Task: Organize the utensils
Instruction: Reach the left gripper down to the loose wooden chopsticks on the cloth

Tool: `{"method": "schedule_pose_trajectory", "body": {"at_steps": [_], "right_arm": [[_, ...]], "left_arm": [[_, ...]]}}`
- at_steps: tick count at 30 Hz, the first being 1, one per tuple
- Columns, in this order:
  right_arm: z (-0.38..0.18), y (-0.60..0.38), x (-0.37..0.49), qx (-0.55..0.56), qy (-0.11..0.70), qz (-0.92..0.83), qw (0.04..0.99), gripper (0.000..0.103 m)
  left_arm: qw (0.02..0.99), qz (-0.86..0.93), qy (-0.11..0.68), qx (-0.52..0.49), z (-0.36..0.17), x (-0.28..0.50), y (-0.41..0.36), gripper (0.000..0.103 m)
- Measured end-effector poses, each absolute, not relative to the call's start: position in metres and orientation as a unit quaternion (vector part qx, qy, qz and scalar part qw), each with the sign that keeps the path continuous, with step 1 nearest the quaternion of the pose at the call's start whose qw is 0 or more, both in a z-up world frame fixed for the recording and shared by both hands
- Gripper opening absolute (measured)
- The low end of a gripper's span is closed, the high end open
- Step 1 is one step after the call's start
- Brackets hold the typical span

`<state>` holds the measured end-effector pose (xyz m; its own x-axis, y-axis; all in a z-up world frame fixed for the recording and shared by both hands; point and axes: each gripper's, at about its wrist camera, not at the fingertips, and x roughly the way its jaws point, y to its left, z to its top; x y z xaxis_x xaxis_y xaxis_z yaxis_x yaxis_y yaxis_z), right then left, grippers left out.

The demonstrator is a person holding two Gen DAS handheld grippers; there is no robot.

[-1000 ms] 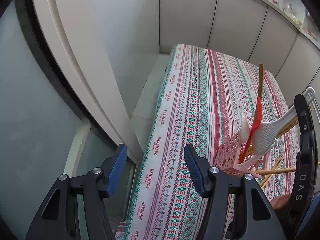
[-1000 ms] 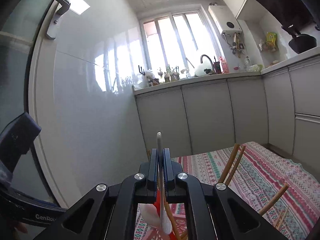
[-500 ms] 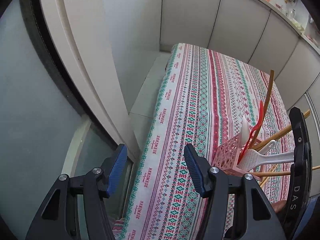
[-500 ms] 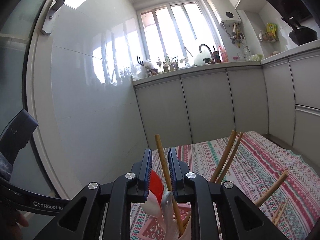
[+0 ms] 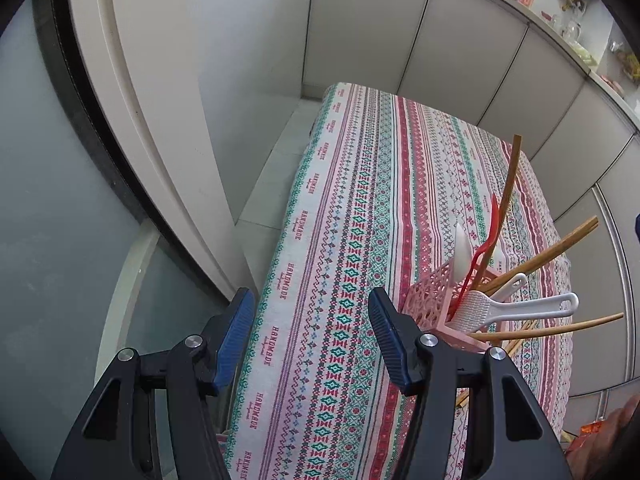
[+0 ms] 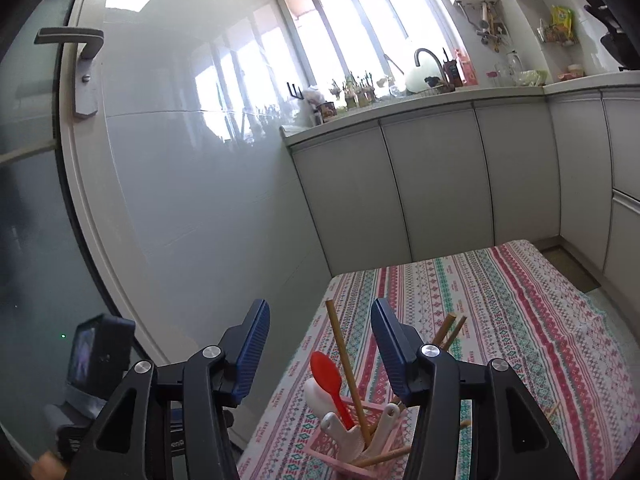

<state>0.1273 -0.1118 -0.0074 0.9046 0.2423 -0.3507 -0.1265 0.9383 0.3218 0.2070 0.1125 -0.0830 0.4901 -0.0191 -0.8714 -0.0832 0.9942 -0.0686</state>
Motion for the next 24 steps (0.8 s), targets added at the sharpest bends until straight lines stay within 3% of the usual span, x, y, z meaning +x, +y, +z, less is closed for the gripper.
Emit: {"method": "schedule_pose_trajectory", "body": {"at_steps": [10,24], "right_arm": [[0.012,-0.189,0.103,0.143,0.321,0.054,0.934,0.074],[-0.117,-0.313,0.118,0.255,0.53,-0.02,0.809,0.078]], "left_arm": [[0.85,-0.055,0.522,-0.04,-0.08,0.185,0.078,0.062],[0.808,-0.18,0.554,0.085,-0.102,0.135,-0.022,0.062]]}}
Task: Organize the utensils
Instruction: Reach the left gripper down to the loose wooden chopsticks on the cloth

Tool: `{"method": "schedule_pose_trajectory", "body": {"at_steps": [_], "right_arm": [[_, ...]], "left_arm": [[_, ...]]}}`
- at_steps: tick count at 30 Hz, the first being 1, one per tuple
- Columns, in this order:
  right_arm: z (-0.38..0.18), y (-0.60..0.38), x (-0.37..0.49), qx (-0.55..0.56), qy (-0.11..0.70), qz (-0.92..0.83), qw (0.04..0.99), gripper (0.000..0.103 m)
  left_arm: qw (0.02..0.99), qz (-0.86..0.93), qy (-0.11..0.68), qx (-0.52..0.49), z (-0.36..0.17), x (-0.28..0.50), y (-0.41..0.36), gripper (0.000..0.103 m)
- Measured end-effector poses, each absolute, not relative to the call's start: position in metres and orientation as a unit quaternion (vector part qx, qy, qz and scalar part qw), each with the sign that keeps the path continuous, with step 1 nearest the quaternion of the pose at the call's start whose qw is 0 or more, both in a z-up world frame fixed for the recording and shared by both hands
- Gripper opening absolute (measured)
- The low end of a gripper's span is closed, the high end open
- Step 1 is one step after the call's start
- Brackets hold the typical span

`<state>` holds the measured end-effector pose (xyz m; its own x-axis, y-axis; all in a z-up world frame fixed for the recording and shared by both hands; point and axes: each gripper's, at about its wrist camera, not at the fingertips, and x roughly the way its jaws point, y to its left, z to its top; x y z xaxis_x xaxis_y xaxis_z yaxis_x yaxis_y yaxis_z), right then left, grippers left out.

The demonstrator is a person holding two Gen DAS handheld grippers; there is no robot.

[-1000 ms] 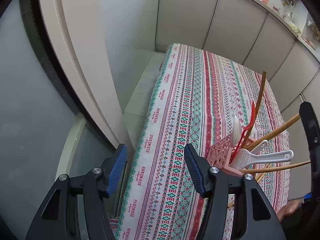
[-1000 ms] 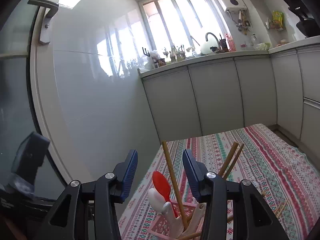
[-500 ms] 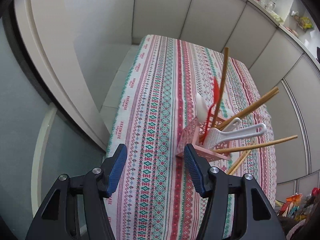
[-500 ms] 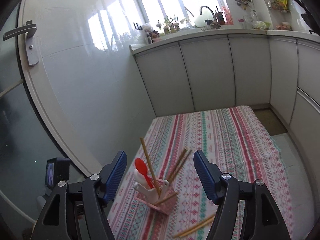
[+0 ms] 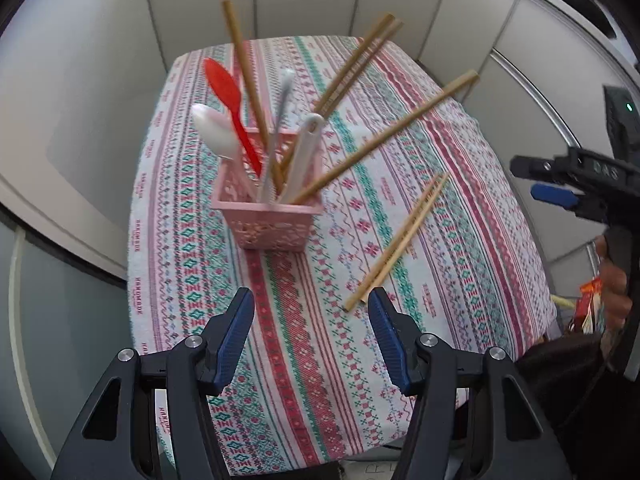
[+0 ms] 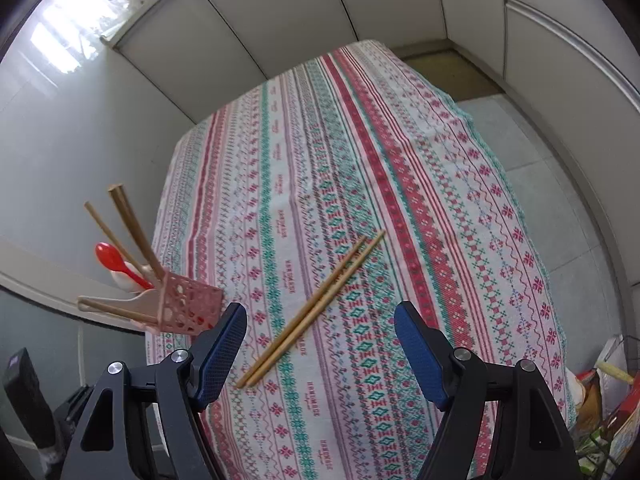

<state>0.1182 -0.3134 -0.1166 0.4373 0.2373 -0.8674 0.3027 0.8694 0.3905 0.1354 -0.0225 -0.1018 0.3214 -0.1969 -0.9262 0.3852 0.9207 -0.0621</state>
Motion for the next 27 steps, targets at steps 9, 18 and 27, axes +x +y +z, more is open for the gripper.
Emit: {"method": "schedule_pose_trajectory", "body": {"at_steps": [9,18,27], "right_arm": [[-0.133,-0.366,0.119,0.252,0.554,-0.05,0.792,0.078],[-0.144,-0.4,0.117,0.25,0.571,-0.063,0.779,0.078],[-0.173,-0.416,0.125,0.259,0.607,-0.059,0.749,0.078]], "left_arm": [[0.762,-0.236,0.576,0.181,-0.149,0.109,-0.101,0.056],[0.742,-0.24,0.591,0.206,-0.172,0.162,-0.195,0.034],[0.742,-0.197,0.616,0.179,-0.196,0.251,-0.229,0.016]]}}
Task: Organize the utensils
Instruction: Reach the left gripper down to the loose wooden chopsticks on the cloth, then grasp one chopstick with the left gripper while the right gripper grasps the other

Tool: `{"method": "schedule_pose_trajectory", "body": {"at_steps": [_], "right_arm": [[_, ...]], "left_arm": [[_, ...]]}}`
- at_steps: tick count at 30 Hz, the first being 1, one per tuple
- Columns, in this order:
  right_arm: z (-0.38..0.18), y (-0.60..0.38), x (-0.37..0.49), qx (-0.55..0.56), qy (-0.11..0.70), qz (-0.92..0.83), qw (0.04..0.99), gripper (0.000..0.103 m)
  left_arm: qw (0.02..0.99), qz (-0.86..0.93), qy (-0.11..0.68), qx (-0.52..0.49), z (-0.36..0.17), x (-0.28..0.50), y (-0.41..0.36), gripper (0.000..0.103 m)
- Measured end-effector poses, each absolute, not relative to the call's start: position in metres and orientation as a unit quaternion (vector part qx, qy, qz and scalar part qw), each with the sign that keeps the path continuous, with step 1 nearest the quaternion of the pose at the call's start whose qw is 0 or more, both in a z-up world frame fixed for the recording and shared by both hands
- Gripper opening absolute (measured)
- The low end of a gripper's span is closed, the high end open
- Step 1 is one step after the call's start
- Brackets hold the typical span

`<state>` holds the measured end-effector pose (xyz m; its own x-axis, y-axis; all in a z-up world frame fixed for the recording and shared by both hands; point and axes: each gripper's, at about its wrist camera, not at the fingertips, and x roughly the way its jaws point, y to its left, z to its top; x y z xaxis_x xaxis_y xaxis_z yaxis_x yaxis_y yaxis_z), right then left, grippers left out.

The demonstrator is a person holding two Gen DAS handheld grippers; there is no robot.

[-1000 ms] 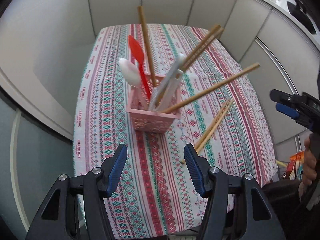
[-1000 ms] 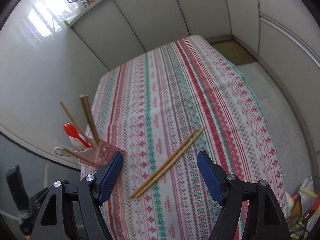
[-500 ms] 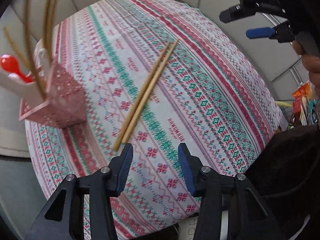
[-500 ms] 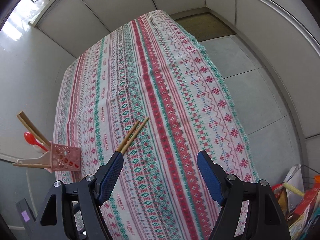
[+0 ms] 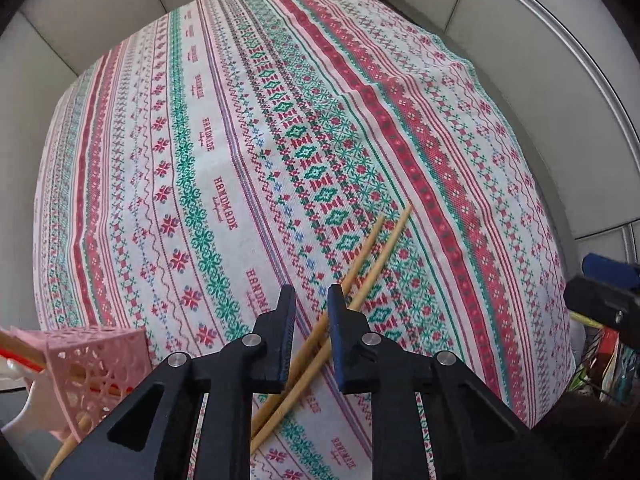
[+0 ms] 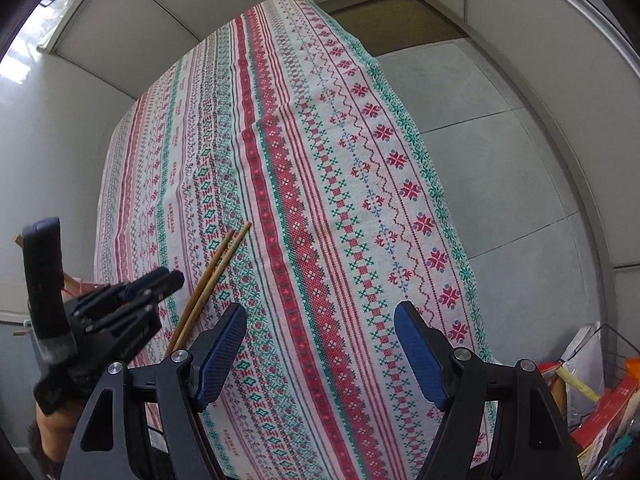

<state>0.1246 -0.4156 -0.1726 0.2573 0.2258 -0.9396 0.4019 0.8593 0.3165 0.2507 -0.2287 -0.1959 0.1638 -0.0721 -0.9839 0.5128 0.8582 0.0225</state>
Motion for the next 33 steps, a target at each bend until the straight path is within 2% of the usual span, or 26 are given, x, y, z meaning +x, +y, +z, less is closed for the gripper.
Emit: {"method": "schedule_pose_trajectory", "body": {"at_steps": [9,19,22,30,31,33], "right_arm": [[-0.181,-0.423,0.132,0.275,0.612,-0.059,0.739,0.078],[-0.196,-0.416,0.141,0.269,0.629,-0.07,0.726,0.078],[-0.198,-0.411,0.145,0.268,0.631,-0.069,0.724,0.078],[-0.212,-0.382,0.176,0.272,0.642,-0.053,0.715,0.077],[-0.214,-0.378,0.181,0.273,0.642,-0.048,0.714,0.076],[-0.219,-0.368,0.192,0.276,0.645,-0.041,0.712,0.065]], "left_arm": [[0.708,-0.24,0.642,0.168,-0.221,0.268,-0.244,0.012],[0.73,-0.222,0.612,0.208,-0.224,0.259,-0.264,0.009],[0.729,-0.214,0.622,0.191,-0.222,0.25,-0.246,0.006],[0.729,-0.204,0.634,0.162,-0.217,0.22,-0.204,0.005],[0.728,-0.204,0.634,0.16,-0.216,0.217,-0.2,0.005],[0.729,-0.206,0.633,0.158,-0.215,0.209,-0.191,0.005]]}}
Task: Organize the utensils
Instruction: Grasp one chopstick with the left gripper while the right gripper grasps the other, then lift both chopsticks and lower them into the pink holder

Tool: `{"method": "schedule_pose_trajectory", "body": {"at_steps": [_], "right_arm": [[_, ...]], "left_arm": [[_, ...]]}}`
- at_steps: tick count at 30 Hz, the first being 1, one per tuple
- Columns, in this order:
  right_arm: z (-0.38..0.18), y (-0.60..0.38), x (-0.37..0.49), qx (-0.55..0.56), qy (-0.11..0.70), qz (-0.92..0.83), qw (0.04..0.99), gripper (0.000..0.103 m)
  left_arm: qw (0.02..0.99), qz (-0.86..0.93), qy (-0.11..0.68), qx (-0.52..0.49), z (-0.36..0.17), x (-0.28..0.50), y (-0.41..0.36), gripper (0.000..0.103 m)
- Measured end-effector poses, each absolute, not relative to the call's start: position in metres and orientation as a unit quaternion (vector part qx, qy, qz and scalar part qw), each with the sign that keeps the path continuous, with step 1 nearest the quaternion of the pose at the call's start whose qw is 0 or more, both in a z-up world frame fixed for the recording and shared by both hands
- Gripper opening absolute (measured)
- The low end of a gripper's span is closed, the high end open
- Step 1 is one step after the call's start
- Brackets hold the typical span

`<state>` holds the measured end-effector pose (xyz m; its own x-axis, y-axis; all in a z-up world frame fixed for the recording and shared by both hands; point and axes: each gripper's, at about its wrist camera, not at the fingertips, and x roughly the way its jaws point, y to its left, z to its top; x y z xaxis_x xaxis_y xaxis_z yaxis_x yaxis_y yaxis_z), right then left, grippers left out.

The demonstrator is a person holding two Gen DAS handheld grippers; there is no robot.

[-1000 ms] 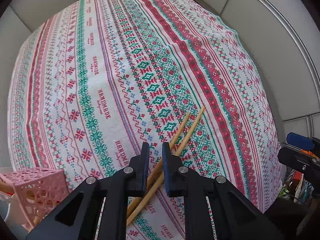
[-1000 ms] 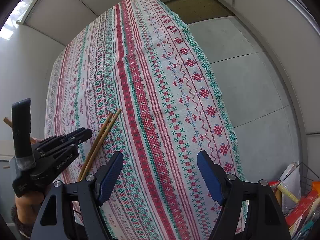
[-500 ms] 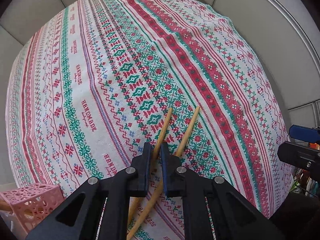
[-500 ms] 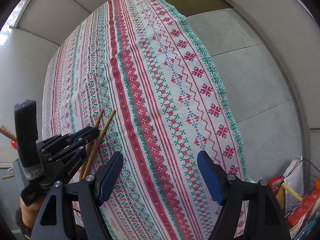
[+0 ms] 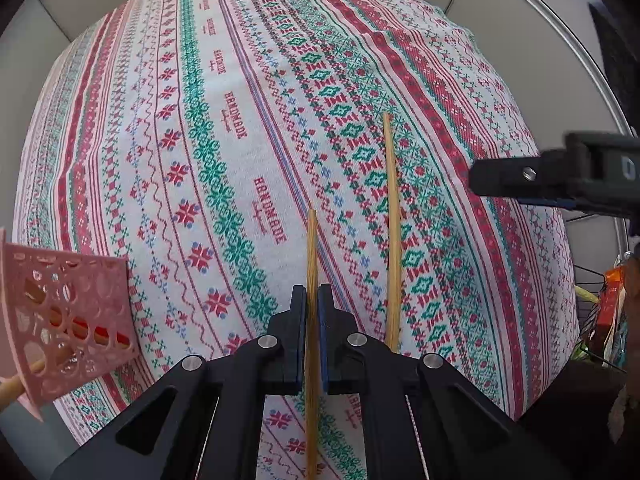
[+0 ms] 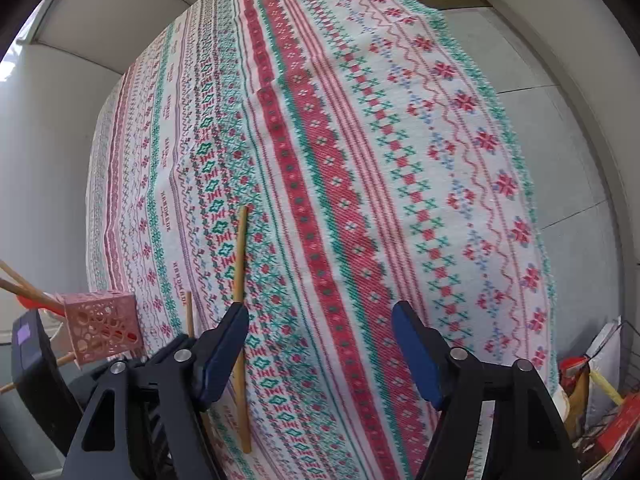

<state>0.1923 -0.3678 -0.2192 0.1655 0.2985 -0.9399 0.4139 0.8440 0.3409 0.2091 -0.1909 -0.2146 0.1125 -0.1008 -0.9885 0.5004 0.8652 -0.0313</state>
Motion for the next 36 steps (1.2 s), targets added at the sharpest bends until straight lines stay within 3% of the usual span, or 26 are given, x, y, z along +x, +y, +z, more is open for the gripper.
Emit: {"method": "schedule_pose_trajectory", "body": {"at_steps": [2,4,15,17,25,36], "right_arm": [[-0.223,-0.358,0.202,0.284,0.644,-0.031,0.709,0.054],[-0.224,-0.348,0.212,0.288,0.641,-0.023,0.711,0.048],[-0.229,-0.294,0.24,0.185,0.637,-0.061,0.746,0.028],[-0.23,-0.29,0.24,0.161,0.633,-0.074,0.754,0.009],[-0.218,-0.307,0.204,0.21,0.601,-0.041,0.77,0.006],[-0.081,-0.277,0.127,0.171,0.459,0.027,0.871,0.006]], "left_arm": [[0.731,-0.207,0.632,0.157,-0.212,0.201,-0.184,0.005],[0.733,-0.207,0.629,0.156,-0.21,0.192,-0.177,0.005],[0.742,-0.203,0.613,0.18,-0.2,0.148,-0.144,0.005],[0.743,-0.204,0.612,0.181,-0.197,0.14,-0.136,0.005],[0.769,-0.209,0.576,0.185,-0.167,0.115,-0.138,0.005],[0.852,-0.235,0.44,0.161,-0.066,0.091,-0.104,0.005]]}}
